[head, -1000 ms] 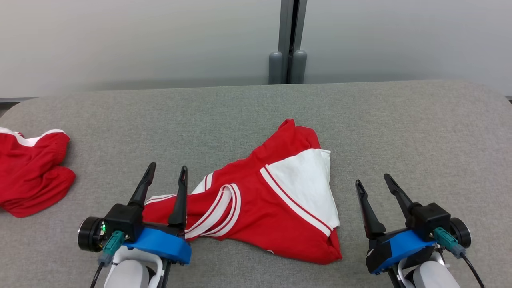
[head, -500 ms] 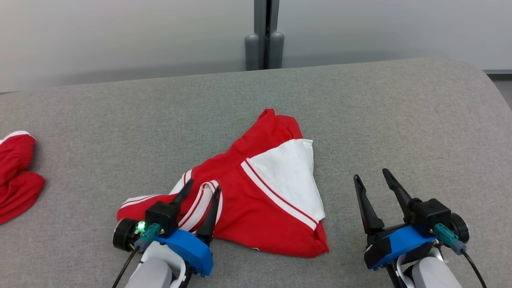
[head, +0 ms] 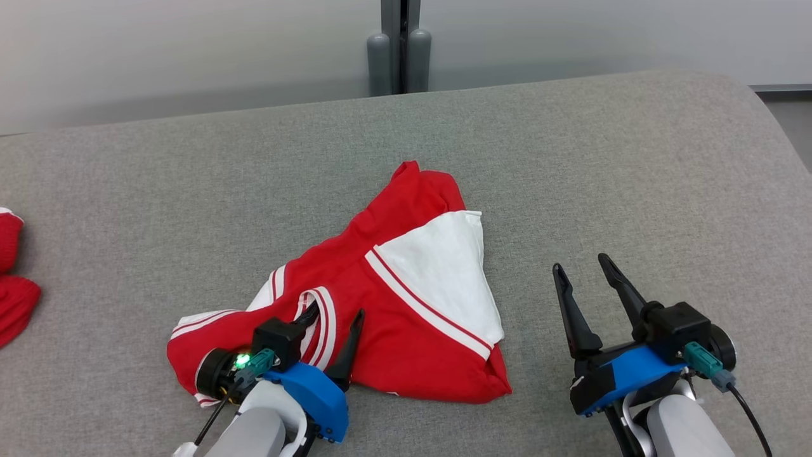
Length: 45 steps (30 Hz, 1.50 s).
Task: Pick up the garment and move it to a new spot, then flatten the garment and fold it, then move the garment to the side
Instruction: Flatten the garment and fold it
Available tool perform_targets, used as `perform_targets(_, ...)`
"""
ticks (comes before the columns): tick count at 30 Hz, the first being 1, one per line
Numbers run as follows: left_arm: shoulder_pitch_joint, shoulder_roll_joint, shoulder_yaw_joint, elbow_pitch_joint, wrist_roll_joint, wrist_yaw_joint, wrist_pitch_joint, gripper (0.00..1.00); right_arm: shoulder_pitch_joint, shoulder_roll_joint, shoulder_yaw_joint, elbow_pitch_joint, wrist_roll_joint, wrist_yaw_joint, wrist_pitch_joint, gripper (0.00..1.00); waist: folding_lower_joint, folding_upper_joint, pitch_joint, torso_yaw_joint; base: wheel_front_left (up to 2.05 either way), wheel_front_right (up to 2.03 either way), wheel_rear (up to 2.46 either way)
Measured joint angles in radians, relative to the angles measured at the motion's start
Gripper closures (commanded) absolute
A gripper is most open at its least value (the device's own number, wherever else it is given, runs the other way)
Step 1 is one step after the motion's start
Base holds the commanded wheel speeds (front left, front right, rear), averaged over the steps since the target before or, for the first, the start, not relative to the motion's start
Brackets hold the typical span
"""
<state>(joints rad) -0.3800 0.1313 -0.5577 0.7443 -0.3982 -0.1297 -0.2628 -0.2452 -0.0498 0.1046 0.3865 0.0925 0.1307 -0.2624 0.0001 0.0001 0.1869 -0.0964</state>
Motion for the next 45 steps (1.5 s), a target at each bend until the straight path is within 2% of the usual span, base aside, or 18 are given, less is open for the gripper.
perform_targets(6, -0.04, -0.013, -0.034, 0.035, -0.021, 0.0, 0.0, 0.02, -0.002, 0.0, 0.007, 0.0, 0.006, 0.0, 0.0, 0.0, -0.0001, 0.0, 0.011, -0.018, 0.0, 0.0, 0.0)
perform_targets(7, -0.046, -0.017, -0.037, 0.039, -0.028, 0.0, 0.0, 0.5, -0.002, 0.0, 0.007, 0.0, 0.007, 0.0, 0.0, 0.0, 0.0, 0.0, 0.012, -0.02, 0.0, 0.0, 0.0)
perform_targets(8, -0.053, -0.02, -0.04, 0.044, -0.035, 0.0, 0.0, 0.82, -0.002, 0.0, 0.006, 0.001, 0.007, 0.0, 0.0, 0.0, -0.0001, 0.0, 0.012, -0.021, 0.0, 0.0, 0.0)
perform_targets(9, -0.059, -0.022, -0.041, 0.044, -0.043, 0.0, 0.0, 1.0, -0.002, 0.0, 0.005, 0.001, 0.007, 0.0, 0.0, 0.0, -0.0001, 0.0, 0.012, -0.022, 0.0, 0.0, 0.0)
perform_targets(13, -0.078, -0.017, -0.03, 0.031, -0.058, 0.0, 0.0, 1.0, 0.002, 0.0, 0.002, 0.005, 0.008, 0.0, 0.0, 0.0, 0.0, 0.0, 0.006, -0.02, 0.0, 0.0, 0.0)
perform_targets(17, -0.107, 0.014, 0.011, 0.002, -0.056, 0.0, 0.0, 1.0, 0.003, 0.0, 0.005, 0.011, 0.013, 0.0, 0.0, 0.0, -0.0001, 0.0, -0.009, -0.015, 0.0, 0.0, 0.0)
perform_targets(23, -0.201, 0.056, 0.103, -0.067, -0.016, 0.0, 0.0, 1.0, 0.002, 0.0, 0.003, 0.016, 0.013, 0.0, 0.0, 0.0, -0.0001, 0.0, -0.03, -0.018, 0.0, 0.0, 0.0)
perform_targets(31, -0.286, 0.073, 0.177, -0.151, 0.023, 0.0, 0.0, 1.0, 0.022, 0.0, -0.026, 0.018, 0.001, 0.0, 0.0, 0.0, -0.0001, 0.0, -0.05, -0.002, 0.0, 0.0, 0.0)
perform_targets(34, -0.253, 0.075, 0.176, -0.19, 0.023, 0.0, 0.0, 1.0, 0.031, 0.0, -0.021, 0.021, 0.003, 0.0, 0.0, 0.0, -0.0001, 0.0, -0.058, 0.013, 0.0, 0.0, 0.0)
perform_targets(39, -0.107, 0.087, 0.136, -0.219, 0.006, 0.0, 0.0, 1.0, 0.048, 0.0, -0.016, 0.024, 0.008, 0.0, 0.0, 0.0, -0.0002, 0.0, -0.071, 0.045, 0.0, 0.0, 0.0)
perform_targets(45, 0.083, 0.092, 0.165, -0.313, -0.017, 0.0, 0.0, 1.0, 0.049, 0.0, -0.023, 0.027, 0.008, 0.0, 0.0, 0.0, -0.0001, 0.0, -0.08, 0.085, 0.0, 0.0, 0.0)
